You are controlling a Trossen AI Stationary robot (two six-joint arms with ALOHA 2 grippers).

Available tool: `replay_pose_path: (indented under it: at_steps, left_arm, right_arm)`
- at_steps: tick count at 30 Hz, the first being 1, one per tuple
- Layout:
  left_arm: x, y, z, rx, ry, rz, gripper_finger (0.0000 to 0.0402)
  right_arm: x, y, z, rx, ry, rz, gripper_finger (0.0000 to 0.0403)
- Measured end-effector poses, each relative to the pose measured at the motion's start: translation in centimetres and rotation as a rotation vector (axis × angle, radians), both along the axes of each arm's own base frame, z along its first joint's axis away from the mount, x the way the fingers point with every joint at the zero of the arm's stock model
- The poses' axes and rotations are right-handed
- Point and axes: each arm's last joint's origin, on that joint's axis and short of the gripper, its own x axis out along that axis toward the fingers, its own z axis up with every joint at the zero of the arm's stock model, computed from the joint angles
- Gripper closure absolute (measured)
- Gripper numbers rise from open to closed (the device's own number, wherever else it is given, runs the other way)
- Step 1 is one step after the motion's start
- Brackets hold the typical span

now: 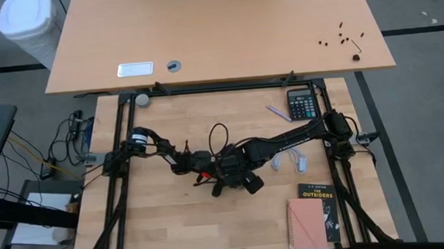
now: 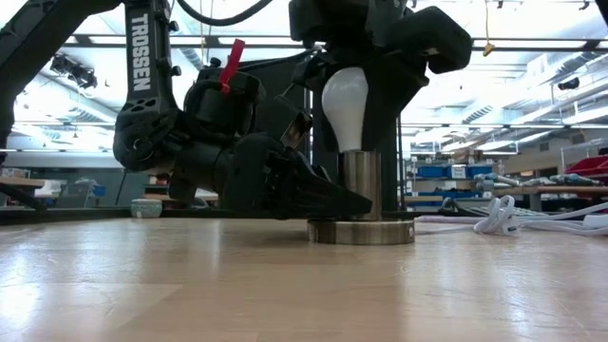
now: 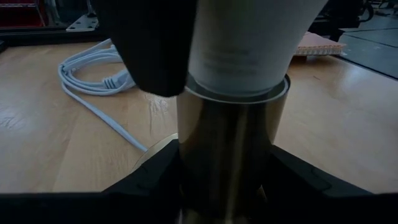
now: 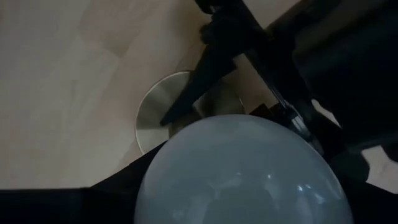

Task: Screw lightbulb
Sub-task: Insert the light bulb into the lamp

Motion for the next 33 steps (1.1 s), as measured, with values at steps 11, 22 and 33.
replay_pose_path:
  at_steps: [11,22,33]
  left_arm:
    - [0.01,-0.02,0.00,-0.028,0.008,0.006,0.0204]
    - [0.01,0.01,-0.01,-0.038,0.012,0.022,0.0204]
    - [0.01,0.03,-0.03,-0.039,0.015,0.030,0.0204]
  right_arm:
    - [-0.05,0.07,-0.01,0.090,0.013,-0.281,0.0149]
    - [-0.12,0.14,-0.02,0.169,0.031,-0.566,0.0143]
    - [-0.14,0.20,-0.03,0.272,0.056,-0.937,0.0138]
